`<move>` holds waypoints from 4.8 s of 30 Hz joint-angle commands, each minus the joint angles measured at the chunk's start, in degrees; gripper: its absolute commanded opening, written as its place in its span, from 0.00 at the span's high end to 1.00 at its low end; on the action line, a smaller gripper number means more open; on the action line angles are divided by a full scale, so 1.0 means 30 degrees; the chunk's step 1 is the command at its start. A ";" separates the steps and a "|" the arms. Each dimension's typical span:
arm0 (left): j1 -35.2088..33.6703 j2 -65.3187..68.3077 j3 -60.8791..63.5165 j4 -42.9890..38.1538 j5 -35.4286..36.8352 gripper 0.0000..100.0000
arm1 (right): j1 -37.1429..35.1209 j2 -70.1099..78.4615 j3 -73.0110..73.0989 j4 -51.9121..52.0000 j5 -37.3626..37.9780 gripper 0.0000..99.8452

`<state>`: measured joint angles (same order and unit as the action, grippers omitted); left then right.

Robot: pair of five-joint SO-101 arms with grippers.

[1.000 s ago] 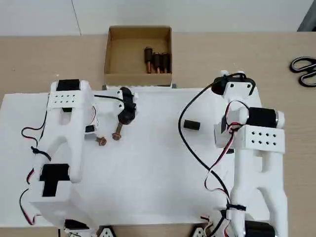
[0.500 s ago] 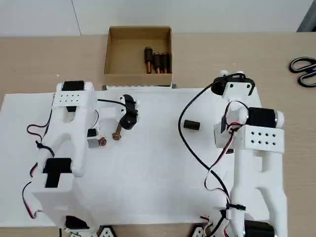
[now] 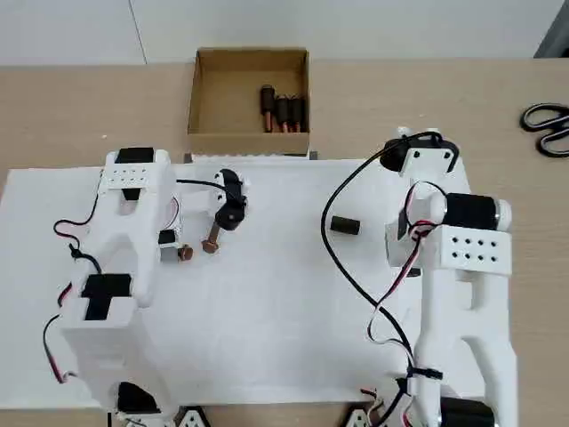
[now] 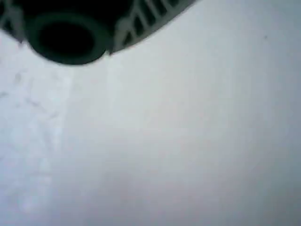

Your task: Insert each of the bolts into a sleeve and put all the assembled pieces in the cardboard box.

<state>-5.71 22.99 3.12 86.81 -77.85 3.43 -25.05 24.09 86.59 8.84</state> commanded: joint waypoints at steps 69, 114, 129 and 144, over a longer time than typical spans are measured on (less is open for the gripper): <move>0.8469 -4.2432 1.8799 -0.3868 3.7158 1.00 | -1.3026 -2.6300 1.6527 -0.7018 -0.3516 1.00; 1.0579 -4.2344 2.4190 -0.9700 3.8007 0.99 | -1.7949 -2.6300 2.1245 -1.6571 -0.1875 1.00; 0.9055 -4.2344 2.5245 -1.0227 3.7949 0.99 | -1.7949 -2.6300 2.0689 -1.6571 -0.1846 1.00; 1.2015 -4.2315 2.4190 -0.6154 3.7070 0.99 | -1.7919 -2.6300 2.0689 -1.6718 -0.1846 1.00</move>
<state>29.45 -103.52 77.14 66.42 35.74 -50.20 -102.77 90.64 38.15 2.59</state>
